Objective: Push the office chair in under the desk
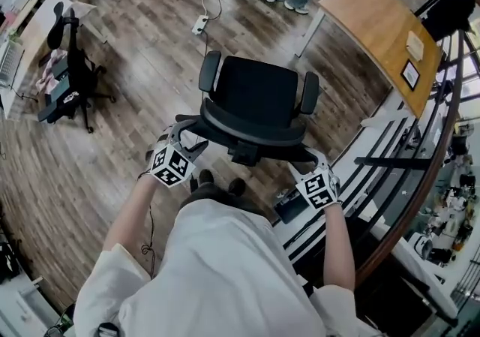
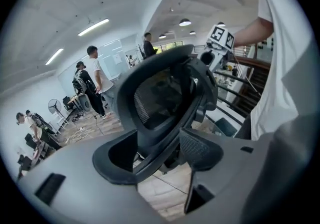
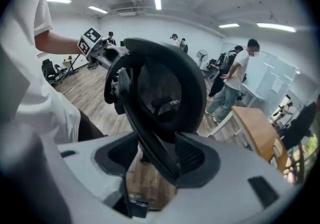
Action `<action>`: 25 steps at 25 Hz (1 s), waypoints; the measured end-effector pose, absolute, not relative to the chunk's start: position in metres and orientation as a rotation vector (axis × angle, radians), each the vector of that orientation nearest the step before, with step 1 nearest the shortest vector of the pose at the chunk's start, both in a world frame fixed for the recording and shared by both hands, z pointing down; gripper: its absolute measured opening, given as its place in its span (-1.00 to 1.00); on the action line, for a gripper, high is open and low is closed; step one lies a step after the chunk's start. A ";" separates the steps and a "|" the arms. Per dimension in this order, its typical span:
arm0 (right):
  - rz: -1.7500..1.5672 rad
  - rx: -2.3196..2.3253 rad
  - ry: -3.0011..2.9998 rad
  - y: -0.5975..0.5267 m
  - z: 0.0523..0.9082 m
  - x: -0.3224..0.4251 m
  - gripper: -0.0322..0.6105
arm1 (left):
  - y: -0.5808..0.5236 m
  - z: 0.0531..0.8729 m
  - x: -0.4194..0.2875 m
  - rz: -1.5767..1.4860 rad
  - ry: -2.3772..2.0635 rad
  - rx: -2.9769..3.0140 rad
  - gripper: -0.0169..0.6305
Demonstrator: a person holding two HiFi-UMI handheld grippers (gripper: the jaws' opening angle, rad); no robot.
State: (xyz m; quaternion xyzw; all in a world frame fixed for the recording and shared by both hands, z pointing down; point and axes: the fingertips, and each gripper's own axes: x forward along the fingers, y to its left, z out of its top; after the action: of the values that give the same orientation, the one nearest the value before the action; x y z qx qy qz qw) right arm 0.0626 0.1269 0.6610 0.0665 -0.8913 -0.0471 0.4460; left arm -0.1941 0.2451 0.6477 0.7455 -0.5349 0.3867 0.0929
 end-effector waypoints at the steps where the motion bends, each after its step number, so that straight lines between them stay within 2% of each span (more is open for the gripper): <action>1: -0.111 0.141 -2.198 0.126 0.663 0.062 -0.23 | 0.244 0.654 -0.194 1.204 -1.559 2.209 -0.14; 7: -0.145 0.017 -2.081 0.128 0.672 0.065 -0.21 | 0.241 0.688 -0.197 1.419 -1.391 2.202 -0.11; 20: -0.374 0.081 -1.949 0.121 0.705 0.061 -0.17 | 0.231 0.714 -0.199 1.617 -1.251 2.223 -0.16; 25: -0.358 0.096 -1.938 0.122 0.706 0.063 -0.18 | 0.228 0.716 -0.198 1.648 -1.183 2.233 -0.17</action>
State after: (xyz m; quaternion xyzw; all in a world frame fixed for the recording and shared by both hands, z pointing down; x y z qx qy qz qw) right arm 0.0627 0.1220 0.7058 0.0404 -0.8192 -0.1515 0.5517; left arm -0.1985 0.2280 0.7156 0.7387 -0.3914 0.5452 0.0622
